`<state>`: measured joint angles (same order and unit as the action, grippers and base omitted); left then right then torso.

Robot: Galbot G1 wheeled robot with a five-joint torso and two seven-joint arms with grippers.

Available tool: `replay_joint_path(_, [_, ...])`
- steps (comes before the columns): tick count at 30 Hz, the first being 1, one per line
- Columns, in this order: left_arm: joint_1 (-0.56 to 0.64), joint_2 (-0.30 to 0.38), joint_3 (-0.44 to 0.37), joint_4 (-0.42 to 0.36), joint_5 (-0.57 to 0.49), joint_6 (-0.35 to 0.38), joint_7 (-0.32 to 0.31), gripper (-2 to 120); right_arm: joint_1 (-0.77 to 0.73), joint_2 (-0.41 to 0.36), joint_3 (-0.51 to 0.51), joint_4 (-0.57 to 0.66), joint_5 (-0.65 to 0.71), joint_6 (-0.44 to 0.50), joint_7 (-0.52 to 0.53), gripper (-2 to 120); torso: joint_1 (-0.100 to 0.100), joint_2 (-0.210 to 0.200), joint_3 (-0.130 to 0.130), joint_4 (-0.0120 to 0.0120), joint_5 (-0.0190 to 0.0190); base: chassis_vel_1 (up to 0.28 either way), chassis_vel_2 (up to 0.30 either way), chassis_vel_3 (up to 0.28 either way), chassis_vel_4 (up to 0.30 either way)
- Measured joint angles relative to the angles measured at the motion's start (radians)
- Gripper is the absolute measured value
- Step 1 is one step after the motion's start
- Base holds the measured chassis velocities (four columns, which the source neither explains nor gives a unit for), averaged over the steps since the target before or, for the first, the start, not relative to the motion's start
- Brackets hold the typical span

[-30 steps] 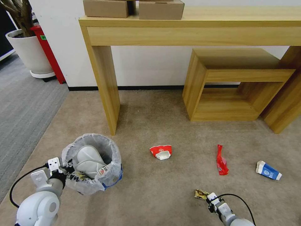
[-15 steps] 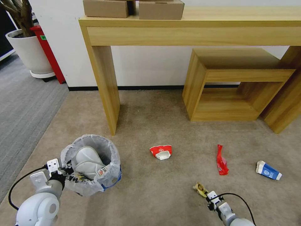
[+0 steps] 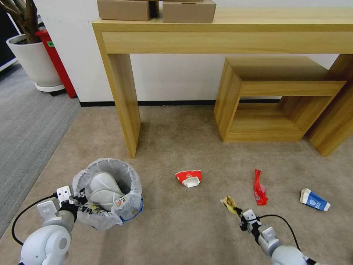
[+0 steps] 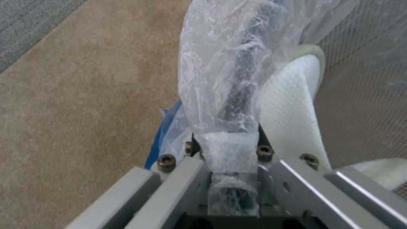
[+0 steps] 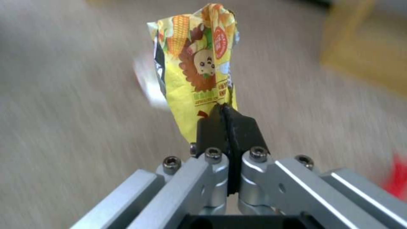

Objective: Pick up the trash bin and place the garbage on the floor into it.

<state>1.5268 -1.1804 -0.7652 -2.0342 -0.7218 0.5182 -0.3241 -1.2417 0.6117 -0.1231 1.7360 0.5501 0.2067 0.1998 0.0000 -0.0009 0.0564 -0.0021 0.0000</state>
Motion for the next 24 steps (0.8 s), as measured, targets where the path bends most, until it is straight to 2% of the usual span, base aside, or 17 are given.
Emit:
replay_joint_path(6, [0.001, 0.0, 0.001, -0.012, -0.004, 0.009, -0.002, 1, 0.075, -0.033, -0.019, 0.107, 0.048, 0.074, -0.089, 0, 0.0, 0.0, 0.0, 0.0, -0.0002, 0.0, 0.0, 0.0, 0.0])
replay_joint_path(9, [0.002, 0.002, 0.005, -0.032, -0.017, 0.024, -0.011, 1, 0.159, -0.051, -0.075, 0.163, 0.098, 0.12, -0.17, 0, 0.0, 0.0, 0.0, 0.0002, -0.0002, 0.0, 0.0, 0.0, 0.0])
replay_joint_path(16, [-0.003, 0.011, 0.021, -0.054, -0.04, 0.043, -0.023, 1, 0.228, -0.077, -0.121, 0.234, 0.168, 0.144, -0.254, 0, 0.0, 0.0, 0.0, -0.0002, -0.0002, 0.0, 0.0, 0.0, 0.0])
replay_joint_path(20, [-0.003, 0.015, 0.024, -0.067, -0.049, 0.052, -0.027, 1, 0.328, -0.088, -0.206, 0.291, 0.253, 0.147, -0.285, 0, 0.0, 0.0, 0.0, 0.0, 0.0, 0.0, 0.0, 0.0, 0.0])
replay_joint_path(22, [-0.004, 0.017, 0.026, -0.077, -0.054, 0.057, -0.031, 1, 0.483, -0.075, -0.325, 0.316, 0.329, 0.14, -0.288, 0, 0.0, 0.0, 0.0, -0.0001, -0.0002, 0.0, 0.0, 0.0, 0.0])
replay_joint_path(23, [-0.004, 0.017, 0.026, -0.077, -0.054, 0.057, -0.031, 1, 0.483, -0.075, -0.325, 0.316, 0.329, 0.14, -0.288, 0, 0.0, 0.0, 0.0, -0.0001, -0.0002, 0.0, 0.0, 0.0, 0.0])
replay_joint_path(24, [-0.004, 0.018, 0.027, -0.085, -0.057, 0.06, -0.033, 1, 0.581, -0.055, -0.401, 0.326, 0.37, 0.122, -0.274, 0, 0.0, 0.0, 0.0, 0.0001, -0.0001, 0.0, 0.0, 0.0, 0.0])
